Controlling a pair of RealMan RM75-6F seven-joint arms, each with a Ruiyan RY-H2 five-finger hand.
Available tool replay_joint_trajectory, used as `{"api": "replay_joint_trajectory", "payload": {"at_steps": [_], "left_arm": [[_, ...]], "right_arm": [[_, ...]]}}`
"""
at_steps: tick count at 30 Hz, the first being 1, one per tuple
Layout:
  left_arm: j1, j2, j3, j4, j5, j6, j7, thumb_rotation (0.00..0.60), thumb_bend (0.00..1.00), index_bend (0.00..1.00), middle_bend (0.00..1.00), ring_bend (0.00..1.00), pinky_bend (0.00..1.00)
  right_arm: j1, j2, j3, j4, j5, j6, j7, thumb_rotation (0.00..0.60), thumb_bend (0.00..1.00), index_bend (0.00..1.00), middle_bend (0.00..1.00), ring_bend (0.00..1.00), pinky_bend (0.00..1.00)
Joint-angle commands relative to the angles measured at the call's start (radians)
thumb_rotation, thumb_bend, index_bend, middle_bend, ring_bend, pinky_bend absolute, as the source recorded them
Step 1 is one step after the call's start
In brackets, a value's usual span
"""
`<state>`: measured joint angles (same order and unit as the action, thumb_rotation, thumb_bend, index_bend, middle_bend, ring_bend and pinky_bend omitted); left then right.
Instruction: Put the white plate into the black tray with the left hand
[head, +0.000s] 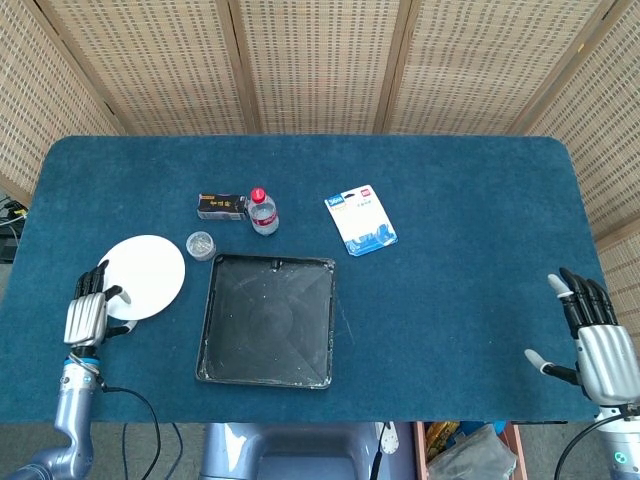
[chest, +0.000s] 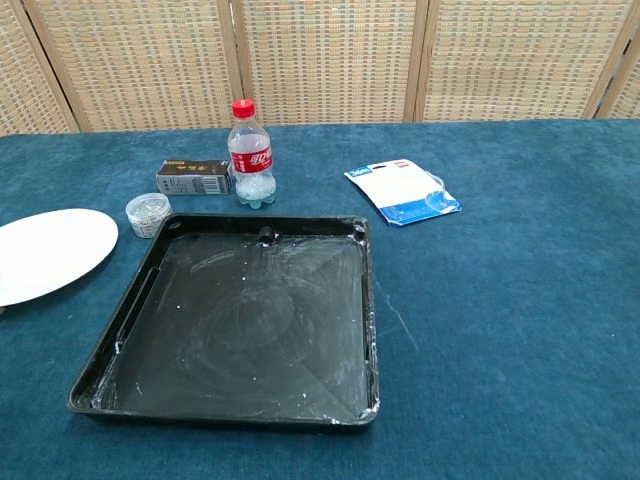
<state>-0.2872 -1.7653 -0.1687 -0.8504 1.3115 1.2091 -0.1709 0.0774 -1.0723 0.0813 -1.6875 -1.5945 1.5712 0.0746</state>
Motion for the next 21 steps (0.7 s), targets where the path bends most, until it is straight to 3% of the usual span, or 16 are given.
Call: {"api": "replay_joint_trajectory", "payload": {"at_steps": [1,11,21], "left_arm": [[-0.002,0.002,-0.001,-0.004,0.002,0.005,-0.003,0.600,0.50,0.57,0.00,0.00,0.00],[-0.008,0.012,-0.001,-0.021,0.001,0.002,0.009,0.600,0.59,0.60,0.00,0.00,0.00],[-0.011,0.019,-0.018,-0.036,-0.005,0.017,-0.024,0.600,0.60,0.66,0.00,0.00,0.00]], "right_arm": [[0.000,0.000,-0.001,0.000,-0.001,0.000,0.000,0.600,0.00,0.00,0.00,0.00,0.00],[0.001,0.000,-0.002,-0.002,-0.001,-0.002,-0.005,0.600,0.00,0.00,0.00,0.00,0.00],[0.001,0.000,-0.003,-0.003,-0.001,-0.003,-0.004,0.600,0.00,0.00,0.00,0.00,0.00]]}}
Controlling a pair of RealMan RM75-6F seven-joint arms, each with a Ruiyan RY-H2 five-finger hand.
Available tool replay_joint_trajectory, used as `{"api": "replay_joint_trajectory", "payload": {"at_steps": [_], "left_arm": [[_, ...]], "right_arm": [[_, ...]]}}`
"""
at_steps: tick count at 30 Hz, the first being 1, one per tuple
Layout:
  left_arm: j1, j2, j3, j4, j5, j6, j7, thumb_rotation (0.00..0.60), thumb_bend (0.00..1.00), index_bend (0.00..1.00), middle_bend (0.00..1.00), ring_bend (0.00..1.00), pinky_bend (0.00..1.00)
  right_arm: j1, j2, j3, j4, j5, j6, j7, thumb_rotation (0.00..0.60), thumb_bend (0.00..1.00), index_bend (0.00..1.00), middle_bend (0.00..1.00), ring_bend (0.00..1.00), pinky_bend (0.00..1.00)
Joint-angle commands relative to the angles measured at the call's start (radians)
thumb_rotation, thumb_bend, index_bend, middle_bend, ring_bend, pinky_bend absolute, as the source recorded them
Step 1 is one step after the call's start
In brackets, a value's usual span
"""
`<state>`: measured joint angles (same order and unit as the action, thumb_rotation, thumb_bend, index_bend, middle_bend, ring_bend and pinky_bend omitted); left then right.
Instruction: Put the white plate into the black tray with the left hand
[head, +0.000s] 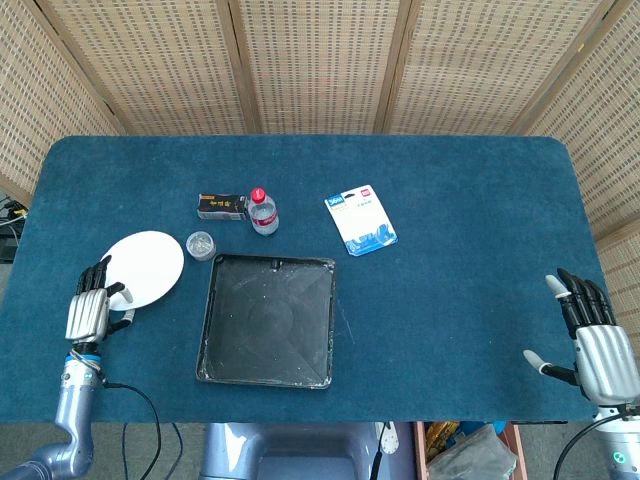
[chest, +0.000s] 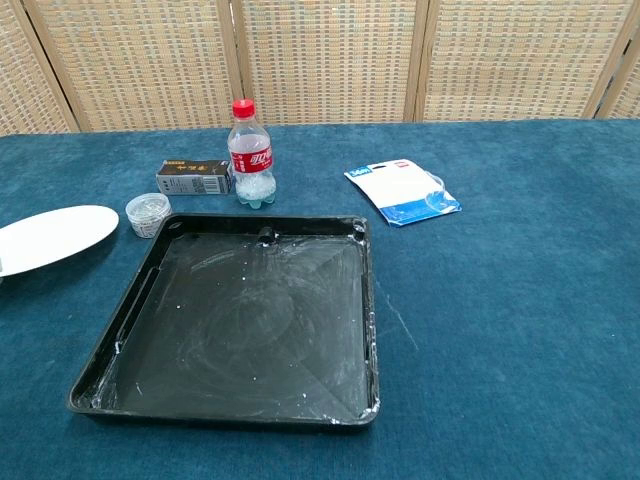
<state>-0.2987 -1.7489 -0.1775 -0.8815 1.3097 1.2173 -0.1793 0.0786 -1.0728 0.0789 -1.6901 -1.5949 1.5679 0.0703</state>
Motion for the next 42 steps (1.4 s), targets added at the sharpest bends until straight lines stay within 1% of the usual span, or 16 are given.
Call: {"api": "replay_joint_trajectory", "payload": {"at_steps": [1,4,8,12,14,17,19,21,25,28,33,36,42], "left_arm": [[0.001,0.005,-0.017,-0.009,-0.006,0.016,-0.028,0.600,0.60,0.67,0.00,0.00,0.00],[0.003,0.023,-0.057,-0.035,-0.016,0.057,-0.088,0.600,0.60,0.69,0.00,0.00,0.00],[0.008,0.084,-0.119,-0.121,-0.008,0.143,-0.189,0.600,0.61,0.70,0.00,0.00,0.00],[0.013,0.150,-0.150,-0.228,0.027,0.221,-0.227,0.600,0.61,0.71,0.00,0.00,0.00],[0.011,0.193,-0.152,-0.309,0.075,0.269,-0.223,0.600,0.61,0.71,0.00,0.00,0.00],[0.006,0.243,-0.128,-0.414,0.147,0.307,-0.180,0.600,0.61,0.71,0.00,0.00,0.00],[-0.003,0.261,-0.110,-0.462,0.193,0.323,-0.141,0.600,0.61,0.71,0.00,0.00,0.00],[-0.016,0.269,-0.090,-0.494,0.240,0.329,-0.108,0.600,0.61,0.71,0.00,0.00,0.00],[-0.063,0.268,-0.024,-0.539,0.367,0.317,-0.050,0.600,0.61,0.71,0.00,0.00,0.00],[-0.101,0.251,0.012,-0.526,0.443,0.303,-0.023,0.600,0.61,0.72,0.00,0.00,0.00],[-0.156,0.220,0.072,-0.482,0.533,0.255,0.011,0.600,0.63,0.73,0.00,0.00,0.00],[-0.179,0.195,0.107,-0.449,0.561,0.222,0.040,0.600,0.63,0.73,0.00,0.00,0.00],[-0.200,0.135,0.149,-0.386,0.563,0.182,0.052,0.600,0.64,0.74,0.00,0.00,0.00]], "right_arm": [[0.000,0.000,0.000,0.000,0.000,0.000,0.000,0.600,0.00,0.00,0.00,0.00,0.00],[0.000,0.001,-0.001,-0.001,-0.001,-0.001,0.002,0.600,0.00,0.00,0.00,0.00,0.00],[0.000,0.000,-0.002,-0.003,-0.003,0.000,0.000,0.600,0.00,0.00,0.00,0.00,0.00],[-0.001,0.000,-0.003,-0.005,-0.008,0.003,-0.002,0.600,0.00,0.00,0.00,0.00,0.00],[-0.002,0.000,-0.003,-0.006,-0.009,0.006,-0.002,0.600,0.00,0.00,0.00,0.00,0.00],[-0.001,-0.001,-0.003,-0.005,-0.008,0.005,-0.003,0.600,0.00,0.00,0.00,0.00,0.00],[-0.001,-0.002,-0.003,-0.004,-0.007,0.004,-0.005,0.600,0.00,0.00,0.00,0.00,0.00],[-0.001,-0.003,-0.003,-0.004,-0.007,0.004,-0.006,0.600,0.00,0.00,0.00,0.00,0.00],[-0.001,-0.004,-0.002,-0.003,-0.006,0.004,-0.009,0.600,0.00,0.00,0.00,0.00,0.00],[-0.001,-0.006,-0.002,-0.001,-0.004,0.003,-0.012,0.600,0.00,0.00,0.00,0.00,0.00],[0.001,-0.009,-0.001,-0.004,0.001,-0.002,-0.021,0.600,0.00,0.00,0.00,0.00,0.00],[-0.001,-0.010,0.000,-0.007,0.003,0.002,-0.029,0.600,0.00,0.00,0.00,0.00,0.00],[-0.002,-0.013,0.001,-0.006,0.012,0.000,-0.038,0.600,0.00,0.00,0.00,0.00,0.00]]}}
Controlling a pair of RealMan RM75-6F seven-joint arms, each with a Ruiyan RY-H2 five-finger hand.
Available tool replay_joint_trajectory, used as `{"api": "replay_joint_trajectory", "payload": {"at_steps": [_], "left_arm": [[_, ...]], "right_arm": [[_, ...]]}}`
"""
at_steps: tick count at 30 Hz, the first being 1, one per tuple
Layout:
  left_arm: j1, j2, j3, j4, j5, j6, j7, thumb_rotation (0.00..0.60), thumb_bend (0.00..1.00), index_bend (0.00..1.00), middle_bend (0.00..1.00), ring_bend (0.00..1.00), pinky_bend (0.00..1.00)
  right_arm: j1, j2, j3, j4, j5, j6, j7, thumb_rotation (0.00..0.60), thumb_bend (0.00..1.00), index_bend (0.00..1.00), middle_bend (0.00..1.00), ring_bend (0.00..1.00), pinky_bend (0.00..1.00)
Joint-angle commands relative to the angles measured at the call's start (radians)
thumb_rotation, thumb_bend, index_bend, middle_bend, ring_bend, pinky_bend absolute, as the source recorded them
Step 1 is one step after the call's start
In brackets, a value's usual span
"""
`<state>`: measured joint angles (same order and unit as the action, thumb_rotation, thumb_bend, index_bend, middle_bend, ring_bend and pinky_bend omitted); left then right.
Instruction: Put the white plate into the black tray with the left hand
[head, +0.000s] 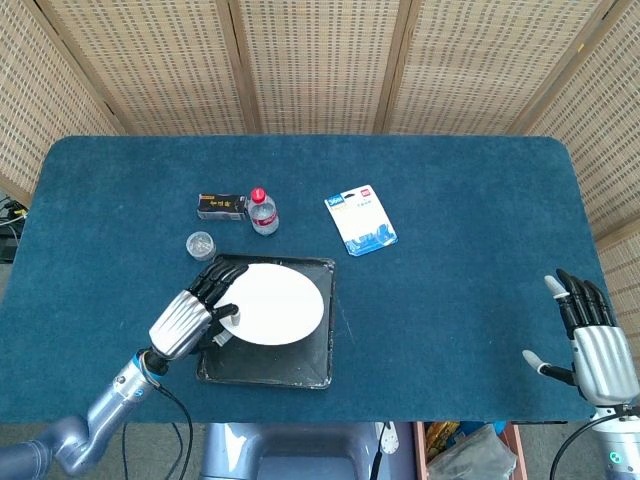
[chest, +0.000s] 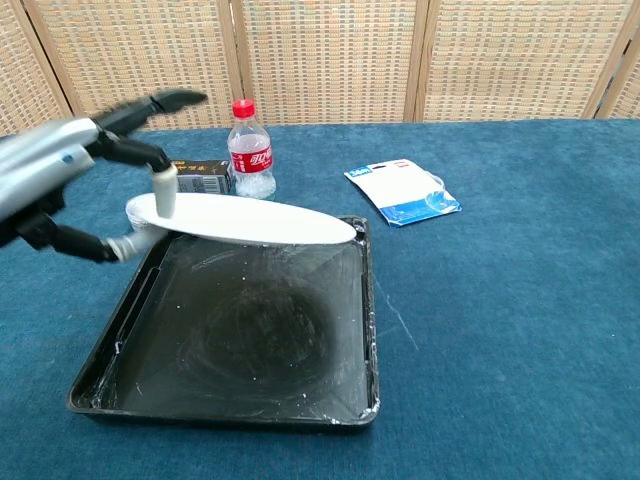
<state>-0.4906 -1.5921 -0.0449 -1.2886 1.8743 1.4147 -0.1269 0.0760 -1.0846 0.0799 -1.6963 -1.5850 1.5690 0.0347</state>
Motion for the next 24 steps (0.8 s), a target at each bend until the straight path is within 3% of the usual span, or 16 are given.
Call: {"api": "replay_joint_trajectory", "payload": {"at_steps": [1,18,20,22,23,24], "left_arm": [[-0.008,-0.035,0.025,0.042,-0.004,-0.020,0.001,0.600,0.64,0.74,0.00,0.00,0.00],[-0.067,-0.165,0.037,0.242,-0.068,-0.096,-0.008,0.600,0.64,0.73,0.00,0.00,0.00],[-0.077,-0.178,0.037,0.251,-0.074,-0.110,-0.004,0.600,0.57,0.64,0.00,0.00,0.00],[-0.084,-0.185,0.039,0.252,-0.086,-0.129,0.002,0.600,0.31,0.39,0.00,0.00,0.00],[-0.086,-0.186,0.040,0.250,-0.091,-0.137,0.008,0.600,0.13,0.21,0.00,0.00,0.00],[-0.088,-0.184,0.040,0.243,-0.100,-0.150,0.027,0.600,0.04,0.08,0.00,0.00,0.00]], "right_arm": [[0.001,-0.002,0.000,0.002,0.002,-0.003,-0.006,0.600,0.00,0.00,0.00,0.00,0.00],[0.001,-0.006,-0.003,0.000,0.005,-0.010,-0.019,0.600,0.00,0.00,0.00,0.00,0.00],[0.001,-0.006,-0.003,-0.001,0.006,-0.011,-0.019,0.600,0.00,0.00,0.00,0.00,0.00],[0.001,-0.005,-0.002,-0.002,0.008,-0.011,-0.018,0.600,0.00,0.00,0.00,0.00,0.00],[0.001,-0.005,-0.002,-0.002,0.009,-0.012,-0.019,0.600,0.00,0.00,0.00,0.00,0.00],[0.000,-0.005,-0.002,-0.002,0.010,-0.012,-0.018,0.600,0.00,0.00,0.00,0.00,0.00]]}}
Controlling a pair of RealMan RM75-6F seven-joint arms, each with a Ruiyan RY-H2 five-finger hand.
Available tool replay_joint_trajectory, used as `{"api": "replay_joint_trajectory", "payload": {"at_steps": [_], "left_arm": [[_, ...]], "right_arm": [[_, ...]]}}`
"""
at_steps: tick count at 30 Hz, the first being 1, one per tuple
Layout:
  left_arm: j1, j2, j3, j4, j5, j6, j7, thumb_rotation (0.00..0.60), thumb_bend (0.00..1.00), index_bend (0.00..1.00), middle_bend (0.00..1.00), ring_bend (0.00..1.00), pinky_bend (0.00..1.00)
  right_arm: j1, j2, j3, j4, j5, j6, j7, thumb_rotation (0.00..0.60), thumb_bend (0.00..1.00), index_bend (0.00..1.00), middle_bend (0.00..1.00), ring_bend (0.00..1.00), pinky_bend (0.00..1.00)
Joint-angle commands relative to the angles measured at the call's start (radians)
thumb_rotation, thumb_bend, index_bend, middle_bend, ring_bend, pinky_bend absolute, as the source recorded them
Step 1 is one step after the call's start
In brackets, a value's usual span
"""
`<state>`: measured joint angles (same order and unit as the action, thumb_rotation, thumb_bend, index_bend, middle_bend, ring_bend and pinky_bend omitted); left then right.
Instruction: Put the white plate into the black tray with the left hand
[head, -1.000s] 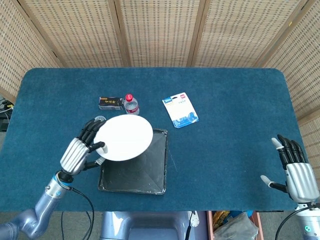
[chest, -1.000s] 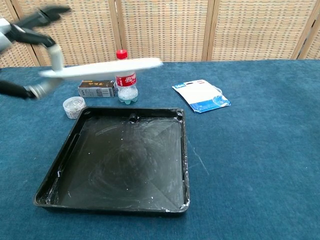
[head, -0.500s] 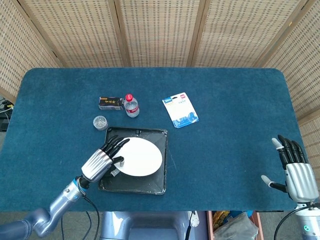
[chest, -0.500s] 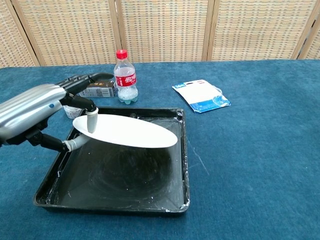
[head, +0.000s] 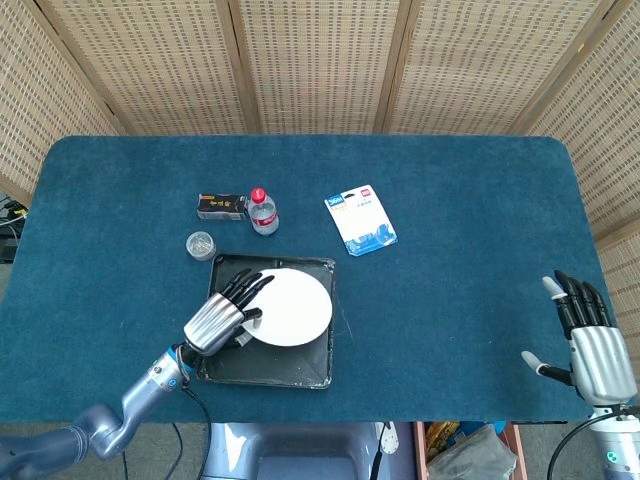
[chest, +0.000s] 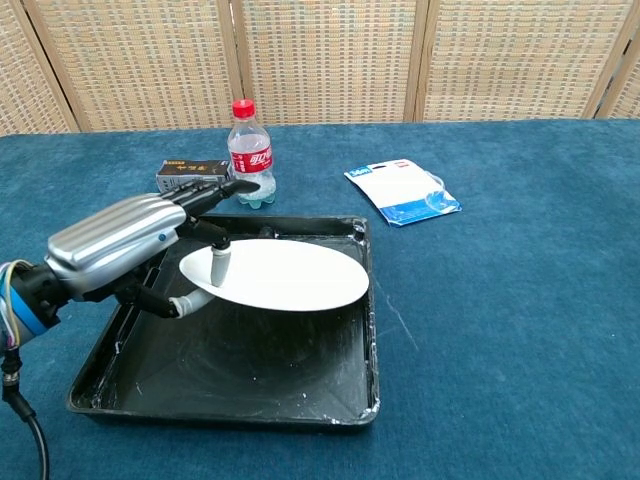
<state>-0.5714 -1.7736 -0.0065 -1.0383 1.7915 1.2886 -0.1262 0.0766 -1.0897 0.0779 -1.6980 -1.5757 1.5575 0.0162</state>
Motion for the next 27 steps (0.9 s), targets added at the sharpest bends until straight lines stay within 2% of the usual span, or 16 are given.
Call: {"api": "replay_joint_trajectory", "payload": {"at_steps": [1,2,5,12,14,19,24,27], "left_arm": [[-0.008,0.001,0.003,-0.016,-0.023,-0.034,0.041,0.600,0.00,0.03,0.00,0.00,0.00],[-0.008,0.007,0.003,-0.030,-0.032,-0.045,0.054,0.600,0.00,0.00,0.00,0.00,0.00],[-0.008,0.038,0.005,-0.091,-0.054,-0.068,0.080,0.600,0.00,0.00,0.00,0.00,0.00],[-0.003,0.185,-0.001,-0.309,-0.119,-0.111,0.116,0.600,0.00,0.00,0.00,0.00,0.00],[0.028,0.260,-0.030,-0.387,-0.176,-0.079,0.127,0.600,0.00,0.00,0.00,0.00,0.00],[0.091,0.459,-0.049,-0.564,-0.288,-0.058,0.216,0.600,0.00,0.00,0.00,0.00,0.00],[0.135,0.576,-0.054,-0.641,-0.366,-0.048,0.213,0.600,0.00,0.00,0.00,0.00,0.00],[0.197,0.653,-0.060,-0.659,-0.417,0.009,0.163,0.600,0.00,0.00,0.00,0.00,0.00]], "right_arm": [[0.000,0.001,0.002,-0.002,0.002,0.000,0.000,0.600,0.00,0.00,0.00,0.00,0.00],[0.000,0.000,0.001,-0.002,0.003,-0.001,0.000,0.600,0.00,0.00,0.00,0.00,0.00],[0.000,0.000,0.001,-0.001,0.002,-0.002,-0.001,0.600,0.00,0.00,0.00,0.00,0.00],[-0.002,0.003,-0.002,-0.007,-0.006,0.003,-0.003,0.600,0.00,0.00,0.00,0.00,0.00],[-0.004,0.004,-0.004,-0.009,-0.011,0.007,0.000,0.600,0.00,0.00,0.00,0.00,0.00],[-0.007,0.009,-0.009,-0.014,-0.025,0.015,0.005,0.600,0.00,0.00,0.00,0.00,0.00],[-0.011,0.013,-0.013,-0.018,-0.037,0.023,0.010,0.600,0.00,0.00,0.00,0.00,0.00],[-0.013,0.016,-0.013,-0.020,-0.040,0.028,0.015,0.600,0.00,0.00,0.00,0.00,0.00]]}}
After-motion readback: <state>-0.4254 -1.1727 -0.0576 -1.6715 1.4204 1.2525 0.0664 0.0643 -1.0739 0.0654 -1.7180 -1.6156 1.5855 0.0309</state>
